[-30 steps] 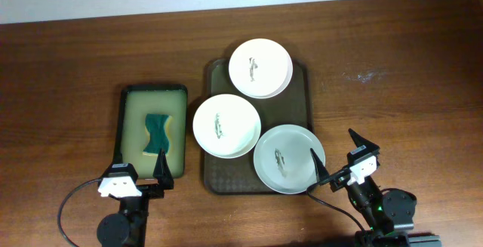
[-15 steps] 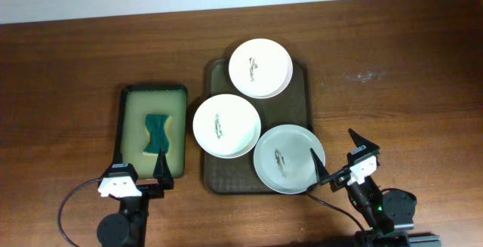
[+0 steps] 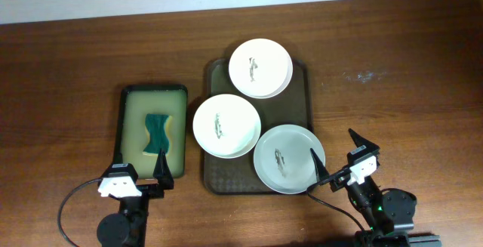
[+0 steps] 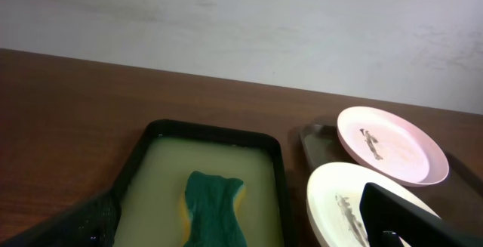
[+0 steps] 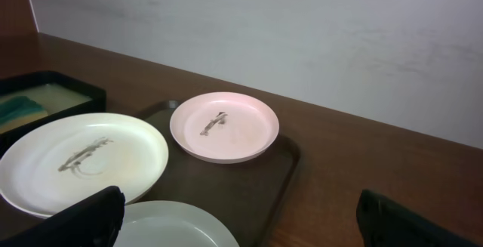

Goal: Clean dirty plates on tray and stack at the side

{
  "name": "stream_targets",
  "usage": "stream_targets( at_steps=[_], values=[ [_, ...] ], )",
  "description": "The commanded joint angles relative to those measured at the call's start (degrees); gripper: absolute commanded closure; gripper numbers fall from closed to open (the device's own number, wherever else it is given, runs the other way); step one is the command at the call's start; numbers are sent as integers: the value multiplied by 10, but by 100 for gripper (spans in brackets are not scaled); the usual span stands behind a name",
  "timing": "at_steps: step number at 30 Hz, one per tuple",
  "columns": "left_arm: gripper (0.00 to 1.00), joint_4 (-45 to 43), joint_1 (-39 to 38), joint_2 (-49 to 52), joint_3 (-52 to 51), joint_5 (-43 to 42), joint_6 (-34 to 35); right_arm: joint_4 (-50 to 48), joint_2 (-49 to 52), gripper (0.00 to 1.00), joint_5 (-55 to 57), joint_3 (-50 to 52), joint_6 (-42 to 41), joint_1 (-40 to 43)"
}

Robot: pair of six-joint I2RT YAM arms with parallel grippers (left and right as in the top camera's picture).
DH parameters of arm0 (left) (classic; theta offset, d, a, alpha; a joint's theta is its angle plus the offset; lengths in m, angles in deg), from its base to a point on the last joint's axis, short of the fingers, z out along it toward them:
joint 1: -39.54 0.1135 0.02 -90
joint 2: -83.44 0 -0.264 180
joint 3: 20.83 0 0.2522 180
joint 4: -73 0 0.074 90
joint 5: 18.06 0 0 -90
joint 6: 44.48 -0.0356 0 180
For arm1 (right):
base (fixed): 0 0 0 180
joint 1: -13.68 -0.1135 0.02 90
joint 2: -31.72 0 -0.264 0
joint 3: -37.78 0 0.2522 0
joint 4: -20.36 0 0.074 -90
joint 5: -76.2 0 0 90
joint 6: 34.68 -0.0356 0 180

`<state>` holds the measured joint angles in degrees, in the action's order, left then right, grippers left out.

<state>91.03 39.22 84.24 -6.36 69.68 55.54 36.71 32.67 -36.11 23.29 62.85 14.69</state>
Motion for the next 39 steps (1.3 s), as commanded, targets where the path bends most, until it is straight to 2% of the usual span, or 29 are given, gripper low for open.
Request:
stream_targets(
  at_steps=[1,13,15,20,21,22,23,25,27,30,31,33,35,37,38,39],
  values=[
    [0,3,3,-4,-2,6,-7,2,-2,2,1,4,0,-3],
    [1,3,3,-4,-2,6,-7,2,-2,2,1,4,0,-3],
    [1,3,3,-4,-2,44,-14,2,-2,2,1,4,0,-3],
    [1,-4,3,-4,-2,55,-14,-7,-2,2,8,4,0,-3],
    [1,-19,2,-4,-2,44,-13,-7,-2,2,-14,4,-1,-3],
    [1,-42,2,-4,-2,-16,-13,-7,-2,2,-31,4,-16,-3],
    [1,-51,2,-4,-2,-39,-13,-9,-2,2,-32,0,-53,-3],
    [1,-64,2,3,29,-45,-13,27,4,2,-40,-66,-54,-3],
    [1,-4,2,73,124,-45,-14,114,72,2,-40,-197,-54,-3],
    [1,141,2,305,347,-84,-39,316,283,2,-41,-435,-55,-3],
    [1,239,2,421,464,-103,-42,400,378,2,-43,-531,-55,-3],
    [1,397,2,594,635,-102,-42,466,501,2,-62,-630,-70,-3],
    [1,445,2,670,682,-126,-39,474,567,2,-124,-642,-99,-3],
    [0,484,2,738,679,-114,-39,506,618,3,-146,-642,-99,-3],
    [2,505,2,782,676,-90,-39,540,643,12,-145,-642,-99,-3],
    [11,506,2,848,674,-59,-39,574,660,20,-128,-642,-99,-3]
  ],
)
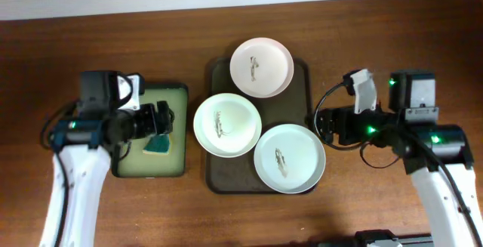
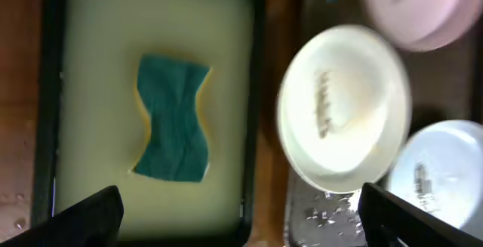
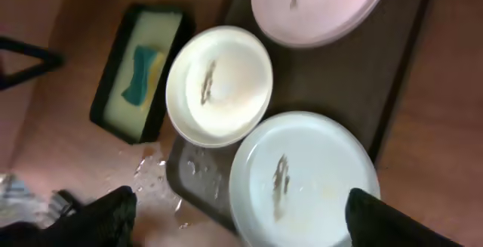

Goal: Clean dirty plates on tray and stack at the side
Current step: 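Grasp the green sponge with the left gripper and the front-right plate with the right gripper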

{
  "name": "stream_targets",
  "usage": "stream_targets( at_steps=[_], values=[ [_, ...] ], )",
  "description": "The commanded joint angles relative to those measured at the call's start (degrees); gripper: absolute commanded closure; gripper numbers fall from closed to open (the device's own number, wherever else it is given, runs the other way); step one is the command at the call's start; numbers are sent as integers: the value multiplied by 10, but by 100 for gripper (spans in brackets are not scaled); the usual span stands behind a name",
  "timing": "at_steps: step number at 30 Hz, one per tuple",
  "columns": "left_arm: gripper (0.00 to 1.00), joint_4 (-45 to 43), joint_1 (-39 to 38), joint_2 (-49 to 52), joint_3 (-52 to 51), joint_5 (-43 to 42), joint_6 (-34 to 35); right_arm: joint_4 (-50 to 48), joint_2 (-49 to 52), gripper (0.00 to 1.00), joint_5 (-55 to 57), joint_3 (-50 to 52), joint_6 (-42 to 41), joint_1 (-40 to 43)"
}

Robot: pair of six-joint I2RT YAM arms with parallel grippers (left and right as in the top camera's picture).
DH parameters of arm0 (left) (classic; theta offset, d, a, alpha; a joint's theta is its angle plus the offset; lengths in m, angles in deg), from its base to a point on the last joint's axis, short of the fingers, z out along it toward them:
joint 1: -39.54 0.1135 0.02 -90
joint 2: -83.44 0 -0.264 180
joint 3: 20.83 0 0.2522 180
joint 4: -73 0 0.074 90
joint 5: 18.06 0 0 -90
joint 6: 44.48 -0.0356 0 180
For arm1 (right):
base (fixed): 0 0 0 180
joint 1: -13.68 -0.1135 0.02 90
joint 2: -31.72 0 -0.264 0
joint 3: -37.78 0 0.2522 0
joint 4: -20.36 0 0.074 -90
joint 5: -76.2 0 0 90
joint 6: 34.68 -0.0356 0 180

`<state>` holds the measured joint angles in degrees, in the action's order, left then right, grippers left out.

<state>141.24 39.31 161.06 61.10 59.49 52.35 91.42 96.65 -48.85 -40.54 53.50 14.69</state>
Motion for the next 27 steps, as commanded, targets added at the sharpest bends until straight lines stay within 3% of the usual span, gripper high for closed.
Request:
stream_targets(
  at_steps=[1,4,5,6,8,10,12,14,16,17,18,20,21,23,25,27],
  values=[
    [16,-15,1,140,-1,55,-7,44,23,23,15,-3,-6,-3],
    [39,-62,-12,283,-1,66,-7,71,23,29,25,-2,-7,-3],
    [49,-77,-25,326,-1,114,2,78,23,30,27,-2,-6,-3],
    [62,-91,-35,363,-1,182,44,85,23,30,28,-2,-6,-3],
    [100,-103,-35,376,0,172,51,92,23,37,33,0,-9,-3],
    [98,-67,-35,367,28,168,51,93,23,38,123,6,-85,-3],
    [60,-9,-35,350,84,136,50,94,33,38,178,9,-124,-3],
    [43,19,-35,342,106,122,50,99,70,42,192,26,-125,-3],
    [44,32,-35,338,108,122,35,93,153,47,204,46,-124,-3],
    [43,37,-34,330,113,122,31,77,188,52,165,47,-85,-4],
    [42,39,-34,318,116,122,31,48,213,54,115,47,-39,-10],
    [35,41,-34,297,116,122,31,14,246,54,142,47,-46,-18],
    [36,41,-34,301,111,122,31,-10,246,55,100,45,4,-33],
    [38,-7,-34,308,79,122,31,-16,246,55,84,37,8,-89],
    [53,-63,-34,311,29,122,32,1,246,54,146,-12,-47,-146],
    [84,-97,-34,311,4,122,31,-34,246,50,150,-47,-65,-156]
  ],
)
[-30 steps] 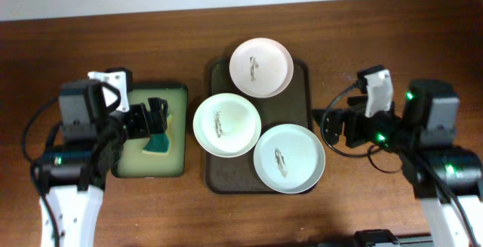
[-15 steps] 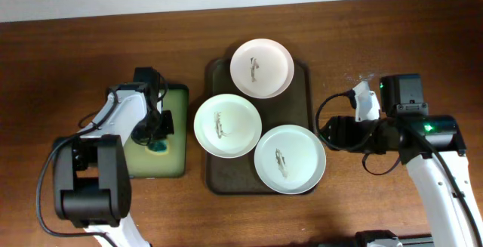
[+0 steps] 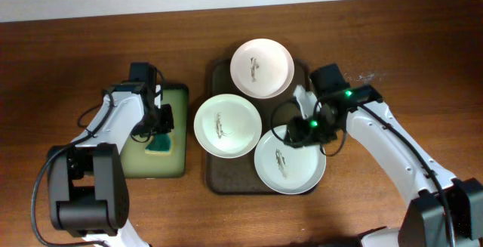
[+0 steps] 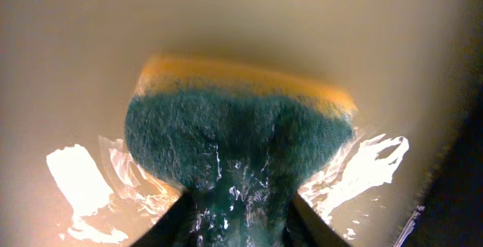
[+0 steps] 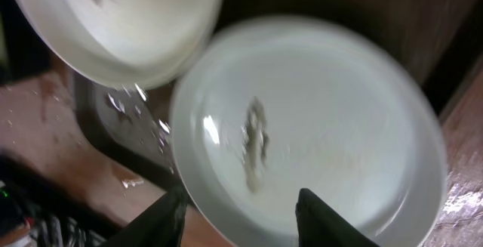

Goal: Clean dirty plates on tray and stack at the side
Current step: 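Grasp the green sponge with the left gripper and the front-right plate with the right gripper, then scrub the held plate with the sponge in the left gripper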

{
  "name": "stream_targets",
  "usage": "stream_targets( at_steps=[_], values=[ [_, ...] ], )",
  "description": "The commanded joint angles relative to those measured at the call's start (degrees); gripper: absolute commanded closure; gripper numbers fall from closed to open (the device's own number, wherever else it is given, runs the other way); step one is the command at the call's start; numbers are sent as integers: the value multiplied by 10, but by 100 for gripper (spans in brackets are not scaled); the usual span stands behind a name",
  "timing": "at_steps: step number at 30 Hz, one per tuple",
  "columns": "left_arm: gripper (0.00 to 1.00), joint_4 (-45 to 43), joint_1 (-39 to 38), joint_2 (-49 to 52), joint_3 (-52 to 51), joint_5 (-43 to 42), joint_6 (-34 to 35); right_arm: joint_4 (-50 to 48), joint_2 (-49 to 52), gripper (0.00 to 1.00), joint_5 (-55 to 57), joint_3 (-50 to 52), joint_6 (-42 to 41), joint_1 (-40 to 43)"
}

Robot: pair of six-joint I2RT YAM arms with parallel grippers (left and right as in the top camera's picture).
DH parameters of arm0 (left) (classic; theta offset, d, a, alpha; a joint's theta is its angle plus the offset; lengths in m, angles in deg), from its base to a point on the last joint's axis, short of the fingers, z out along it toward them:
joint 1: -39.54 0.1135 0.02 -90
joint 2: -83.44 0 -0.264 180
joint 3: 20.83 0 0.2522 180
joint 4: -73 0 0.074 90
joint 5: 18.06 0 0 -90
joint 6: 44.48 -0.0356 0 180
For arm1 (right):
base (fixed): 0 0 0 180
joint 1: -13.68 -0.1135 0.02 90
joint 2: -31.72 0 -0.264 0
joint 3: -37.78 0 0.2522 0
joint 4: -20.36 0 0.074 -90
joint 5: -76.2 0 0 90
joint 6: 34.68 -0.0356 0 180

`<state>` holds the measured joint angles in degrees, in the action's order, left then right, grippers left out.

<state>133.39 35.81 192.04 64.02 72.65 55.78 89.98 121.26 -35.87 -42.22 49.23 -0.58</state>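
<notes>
Three dirty plates lie on the brown tray [image 3: 226, 180]: a pink one [image 3: 261, 67] at the back, a cream one [image 3: 227, 125] at the left and a pale green one [image 3: 289, 162] at the front right, each with a dark smear. In the black soap tray [image 3: 147, 165] lies a green-and-yellow sponge [image 4: 238, 134], and my left gripper [image 4: 240, 220] is shut on its narrow waist. My right gripper [image 5: 241, 218] hovers low over the pale green plate [image 5: 339, 126], near its back rim. Its jaws are partly closed with nothing between them.
The soap tray holds yellowish soapy water. Water drops glint on the brown tray [image 5: 121, 126] beside the cream plate [image 5: 128, 20]. Wooden table [image 3: 407, 58] stretches right of the brown tray, and a white wall runs along the back edge.
My left gripper was open high above the soap tray; now it is down in it, shut on the sponge. My right gripper has come lower over the pale green plate, jaws narrower.
Both arms first rested low at the table's front edge with open grippers. Then both were raised, looking down on the soap tray and the plates. Now the left holds the sponge in the soapy water and the right is close above the pale green plate. No plate has moved.
</notes>
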Motion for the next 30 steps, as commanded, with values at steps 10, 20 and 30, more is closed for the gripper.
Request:
stream_targets(
  at_steps=[10,20,30],
  values=[
    [100,221,-66,-1,284,-33,-29,-269,208,59,16,-31,1,-53],
    [100,196,-122,-1,284,-89,-28,-317,267,91,0,-31,-184,-64],
    [100,117,-222,92,282,-97,47,-203,216,96,118,-48,-76,-22]
  ],
)
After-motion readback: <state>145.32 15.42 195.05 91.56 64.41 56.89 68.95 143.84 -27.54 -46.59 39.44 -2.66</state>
